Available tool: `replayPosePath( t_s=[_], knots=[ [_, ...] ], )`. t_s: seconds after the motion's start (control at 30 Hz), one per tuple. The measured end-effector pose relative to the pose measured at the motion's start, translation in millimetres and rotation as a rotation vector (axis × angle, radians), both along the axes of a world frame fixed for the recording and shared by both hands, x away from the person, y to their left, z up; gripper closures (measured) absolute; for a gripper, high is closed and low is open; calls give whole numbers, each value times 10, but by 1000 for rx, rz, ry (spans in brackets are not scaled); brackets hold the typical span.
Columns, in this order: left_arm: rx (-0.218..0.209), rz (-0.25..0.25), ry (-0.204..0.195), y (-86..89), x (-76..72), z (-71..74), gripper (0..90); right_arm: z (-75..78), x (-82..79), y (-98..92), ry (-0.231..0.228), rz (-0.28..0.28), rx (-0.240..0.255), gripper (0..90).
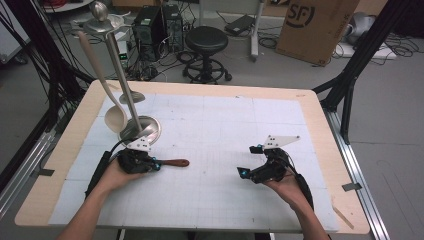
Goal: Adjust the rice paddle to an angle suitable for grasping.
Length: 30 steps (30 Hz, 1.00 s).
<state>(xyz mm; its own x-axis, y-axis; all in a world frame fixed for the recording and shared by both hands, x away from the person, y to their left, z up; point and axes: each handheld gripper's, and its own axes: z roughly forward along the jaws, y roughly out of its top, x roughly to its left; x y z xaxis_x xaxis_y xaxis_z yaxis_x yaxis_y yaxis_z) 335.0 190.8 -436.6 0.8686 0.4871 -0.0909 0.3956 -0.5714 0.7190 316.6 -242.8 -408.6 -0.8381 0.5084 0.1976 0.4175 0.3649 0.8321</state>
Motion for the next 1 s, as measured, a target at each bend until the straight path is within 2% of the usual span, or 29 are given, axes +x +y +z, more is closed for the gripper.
replayPosePath(
  t_s=[0.13, 0.2, 0.33, 0.4, 0.67, 0.83, 1.0],
  knots=[
    [-40, 14, -25, 39, 25, 84, 897, 5, -2, -7, 0, -4, 2, 5],
    [-61, 42, -30, 96, 39, 109, 897, 5, -4, -8, 0, -4, 1, 5],
    [-78, 97, -44, 197, 78, 131, 897, -2, -4, 6, -4, 1, -6, 5],
    [-76, 108, -42, 210, 95, 120, 897, -8, -2, 15, -2, 5, -7, 5],
    [-25, 153, -22, 227, 190, 25, 897, -14, -3, 22, 5, 5, -10, 5],
    [-12, 154, -6, 254, 209, -4, 897, -18, -2, 26, 5, 9, -12, 5],
    [-20, 160, 3, 266, 193, 11, 897, -12, -5, 19, 5, 9, -8, 5]
  ],
)
